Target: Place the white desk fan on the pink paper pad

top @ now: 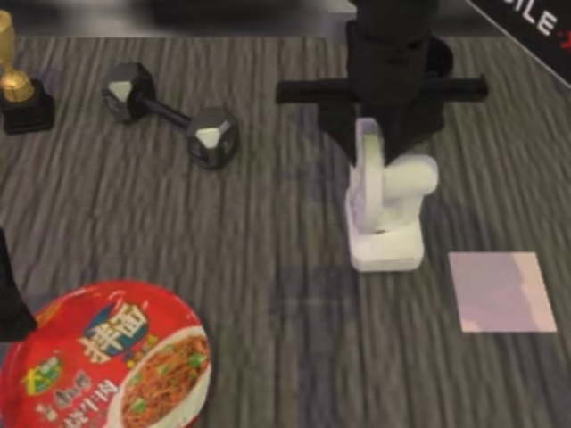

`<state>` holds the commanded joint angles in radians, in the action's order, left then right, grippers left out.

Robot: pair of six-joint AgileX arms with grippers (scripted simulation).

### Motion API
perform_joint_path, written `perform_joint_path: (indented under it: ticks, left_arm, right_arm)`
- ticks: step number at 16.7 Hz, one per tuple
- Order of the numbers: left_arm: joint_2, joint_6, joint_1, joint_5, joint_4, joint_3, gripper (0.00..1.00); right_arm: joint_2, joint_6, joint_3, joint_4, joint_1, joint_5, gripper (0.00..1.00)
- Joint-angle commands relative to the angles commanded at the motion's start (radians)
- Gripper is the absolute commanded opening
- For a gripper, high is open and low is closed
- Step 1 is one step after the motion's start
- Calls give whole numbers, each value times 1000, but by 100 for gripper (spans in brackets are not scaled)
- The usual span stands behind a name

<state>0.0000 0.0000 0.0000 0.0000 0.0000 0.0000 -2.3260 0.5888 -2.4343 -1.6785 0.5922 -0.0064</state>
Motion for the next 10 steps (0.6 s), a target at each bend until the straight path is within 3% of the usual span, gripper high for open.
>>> perform_joint_path:
  ticks: [5, 10]
  left_arm:
    - [0, 0, 0, 0, 0, 0, 100]
    - [0, 0, 0, 0, 0, 0, 100]
  right_arm:
    - [87, -265, 138, -29, -37, -52, 0]
    - [241, -760, 345, -10, -105, -97, 0]
